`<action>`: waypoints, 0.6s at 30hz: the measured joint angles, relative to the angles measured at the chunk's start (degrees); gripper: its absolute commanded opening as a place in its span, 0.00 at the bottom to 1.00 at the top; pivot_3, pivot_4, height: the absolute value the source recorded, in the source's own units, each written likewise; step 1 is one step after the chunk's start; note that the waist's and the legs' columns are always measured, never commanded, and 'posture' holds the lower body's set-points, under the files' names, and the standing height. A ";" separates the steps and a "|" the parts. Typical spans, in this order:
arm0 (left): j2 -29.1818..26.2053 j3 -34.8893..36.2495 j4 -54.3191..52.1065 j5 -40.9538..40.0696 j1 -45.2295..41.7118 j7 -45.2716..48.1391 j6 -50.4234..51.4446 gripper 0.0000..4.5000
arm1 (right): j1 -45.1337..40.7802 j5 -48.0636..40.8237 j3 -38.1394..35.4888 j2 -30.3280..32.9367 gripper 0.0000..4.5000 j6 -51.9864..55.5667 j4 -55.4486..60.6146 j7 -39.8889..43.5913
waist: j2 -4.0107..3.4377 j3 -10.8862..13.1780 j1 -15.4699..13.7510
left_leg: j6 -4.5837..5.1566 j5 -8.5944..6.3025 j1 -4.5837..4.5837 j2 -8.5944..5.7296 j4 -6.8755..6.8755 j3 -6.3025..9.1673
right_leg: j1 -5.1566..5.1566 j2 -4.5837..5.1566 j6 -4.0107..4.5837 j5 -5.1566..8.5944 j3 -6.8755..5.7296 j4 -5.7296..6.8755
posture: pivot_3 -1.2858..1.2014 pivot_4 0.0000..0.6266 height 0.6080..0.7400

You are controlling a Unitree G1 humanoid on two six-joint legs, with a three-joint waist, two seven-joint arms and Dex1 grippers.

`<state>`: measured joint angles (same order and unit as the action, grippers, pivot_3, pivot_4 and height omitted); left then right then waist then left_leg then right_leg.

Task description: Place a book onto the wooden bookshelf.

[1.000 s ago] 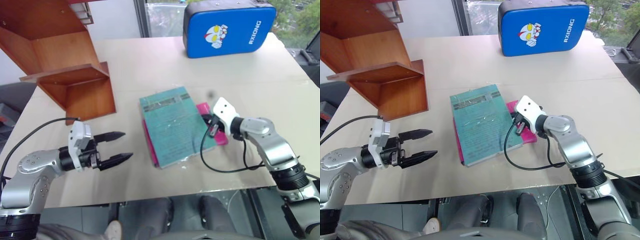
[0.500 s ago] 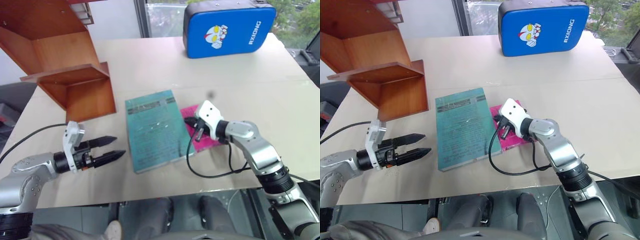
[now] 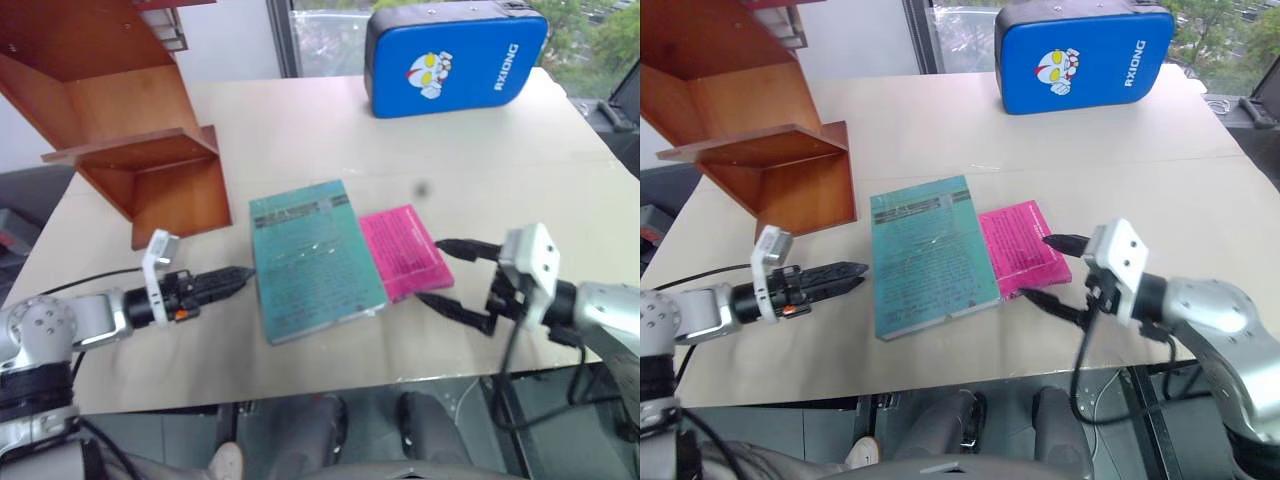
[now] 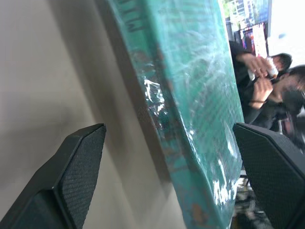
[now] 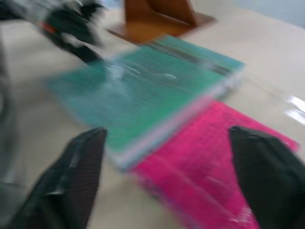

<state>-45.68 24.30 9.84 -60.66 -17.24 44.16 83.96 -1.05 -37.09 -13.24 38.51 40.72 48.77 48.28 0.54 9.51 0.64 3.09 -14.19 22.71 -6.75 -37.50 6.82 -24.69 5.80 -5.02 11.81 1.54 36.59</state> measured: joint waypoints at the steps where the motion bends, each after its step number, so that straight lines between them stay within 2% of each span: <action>1: 1.11 0.01 0.62 -0.09 -0.90 -1.04 0.91 1.00 | 2.10 -2.52 -1.88 0.89 0.89 0.23 2.81 -0.18 | 0.02 -0.01 -0.11 | -0.05 -0.02 -0.01 0.00 -0.05 -0.01 | 0.00 0.02 0.00 0.00 0.01 0.04 | 0.52 0.24 0.97; 6: 4.77 -0.03 2.80 -0.01 -4.37 -3.72 2.35 1.00 | 4.94 -8.09 -5.46 2.21 0.89 0.04 7.78 -2.74 | 0.19 -0.11 -0.10 | -0.12 0.00 -0.07 0.00 -0.11 -0.02 | 0.01 0.05 0.00 0.00 0.02 0.14 | 0.52 0.24 0.97; 14: 12.40 -0.21 7.16 0.94 -9.69 -7.82 2.85 1.00 | 3.78 -5.90 -2.31 4.07 0.89 -2.77 7.59 -5.77 | 0.22 -0.13 -0.44 | -0.09 0.04 -0.03 -0.02 -0.14 -0.04 | 0.00 0.06 0.00 0.00 0.04 0.14 | 0.52 0.24 0.97; 18: 14.07 -0.01 10.30 1.31 -10.66 -8.85 3.00 0.75 | 3.82 -5.20 -1.26 5.38 0.91 -3.50 7.50 -6.25 | 0.24 -0.14 -0.57 | -0.09 0.04 -0.03 -0.03 -0.16 -0.05 | 0.00 0.07 0.00 0.00 0.04 0.14 | 0.52 0.24 0.97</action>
<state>-31.60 24.29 20.14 -59.35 -27.90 35.31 86.97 2.77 -42.29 -14.51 43.89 37.21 56.27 42.02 0.78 9.37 0.07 2.99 -14.16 22.69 -6.78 -37.65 6.77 -24.69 5.87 -5.02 11.81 1.58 36.73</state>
